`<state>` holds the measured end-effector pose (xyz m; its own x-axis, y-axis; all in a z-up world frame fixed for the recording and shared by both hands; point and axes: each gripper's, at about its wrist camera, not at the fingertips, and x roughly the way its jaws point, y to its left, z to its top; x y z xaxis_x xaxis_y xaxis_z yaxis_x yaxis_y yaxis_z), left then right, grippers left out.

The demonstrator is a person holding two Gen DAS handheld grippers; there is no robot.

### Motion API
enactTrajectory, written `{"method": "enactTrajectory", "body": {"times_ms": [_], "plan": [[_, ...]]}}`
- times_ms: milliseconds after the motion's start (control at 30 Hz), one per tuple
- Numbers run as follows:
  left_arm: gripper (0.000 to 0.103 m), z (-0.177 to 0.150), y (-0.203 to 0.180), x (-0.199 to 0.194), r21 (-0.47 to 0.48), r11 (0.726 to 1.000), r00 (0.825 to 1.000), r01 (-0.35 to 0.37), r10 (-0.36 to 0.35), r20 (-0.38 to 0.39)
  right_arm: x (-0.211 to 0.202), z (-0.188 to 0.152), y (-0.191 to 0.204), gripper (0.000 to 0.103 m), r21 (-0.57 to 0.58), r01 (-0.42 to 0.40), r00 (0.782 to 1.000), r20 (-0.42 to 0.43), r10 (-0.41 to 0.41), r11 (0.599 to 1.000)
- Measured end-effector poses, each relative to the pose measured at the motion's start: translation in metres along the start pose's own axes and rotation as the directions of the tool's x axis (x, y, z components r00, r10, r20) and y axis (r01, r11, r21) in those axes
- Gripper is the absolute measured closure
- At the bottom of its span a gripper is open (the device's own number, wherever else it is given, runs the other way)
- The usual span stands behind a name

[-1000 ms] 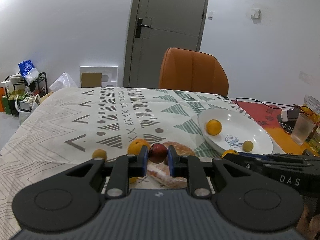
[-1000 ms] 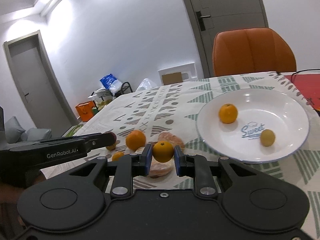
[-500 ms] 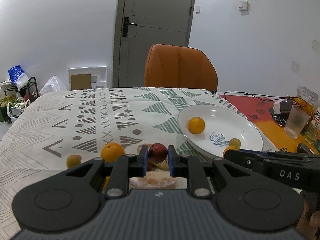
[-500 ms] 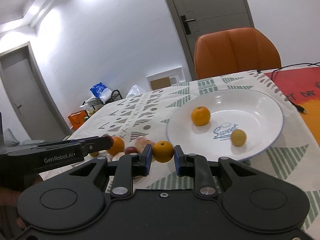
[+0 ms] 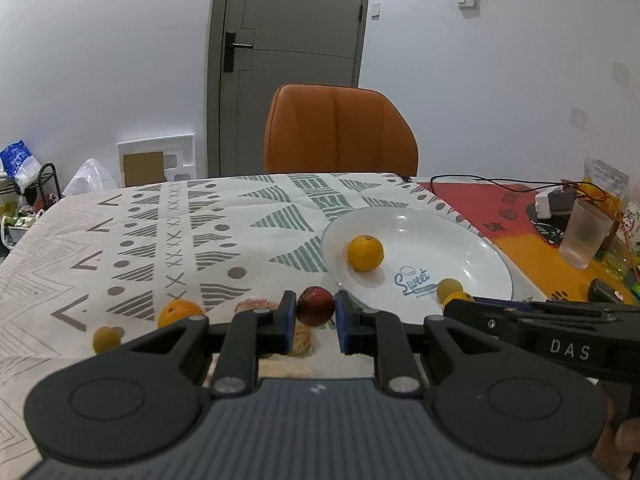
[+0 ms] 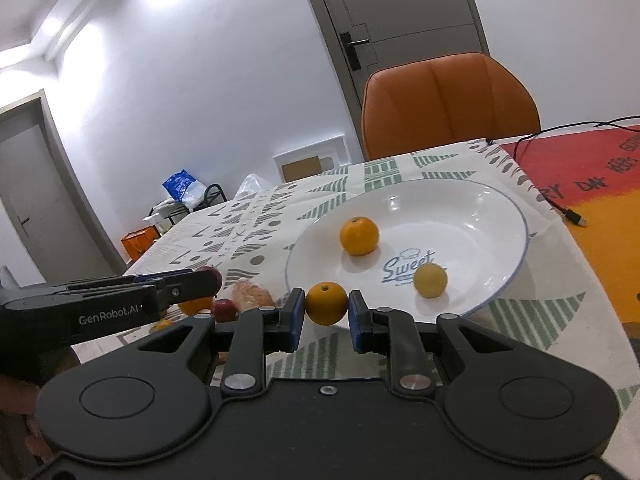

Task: Organize fruits
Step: 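Carry the plum and mandarin over the white bowl and open both tools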

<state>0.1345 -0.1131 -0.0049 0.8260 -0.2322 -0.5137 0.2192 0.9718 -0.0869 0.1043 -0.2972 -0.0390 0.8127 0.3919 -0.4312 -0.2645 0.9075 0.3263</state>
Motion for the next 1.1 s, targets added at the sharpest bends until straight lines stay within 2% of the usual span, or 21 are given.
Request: {"method": "enactTrajectory", "body": {"times_ms": [267,367,433,1000,1100], "plan": [[0.084,0.006,-0.012,0.008,0.023,1.0,1.0,0.02,-0.02,0.001,0.003,0.006,-0.008,0.081,-0.001,0.027,1.0,0.007,-0.027,1.0],[0.084,0.007,-0.016,0.012,0.031,0.999,1.0,0.029,-0.029,-0.001,0.004,0.005,-0.014,0.074,0.019,0.059,0.998,0.019,-0.059,0.998],[0.084,0.008,-0.019,0.015,0.036,0.999,0.999,0.035,-0.035,-0.001,0.003,0.004,-0.018,0.074,0.028,0.074,0.997,0.019,-0.074,0.997],[0.084,0.019,-0.045,0.032,0.073,0.993,0.996,0.088,-0.089,-0.001,-0.012,0.002,-0.028,0.071,0.055,0.078,0.997,0.023,-0.079,0.995],[0.081,0.021,-0.049,0.033,0.067,0.995,0.997,0.078,-0.079,0.004,-0.014,0.002,-0.03,0.069,0.061,0.08,0.996,0.025,-0.081,0.995]]}}
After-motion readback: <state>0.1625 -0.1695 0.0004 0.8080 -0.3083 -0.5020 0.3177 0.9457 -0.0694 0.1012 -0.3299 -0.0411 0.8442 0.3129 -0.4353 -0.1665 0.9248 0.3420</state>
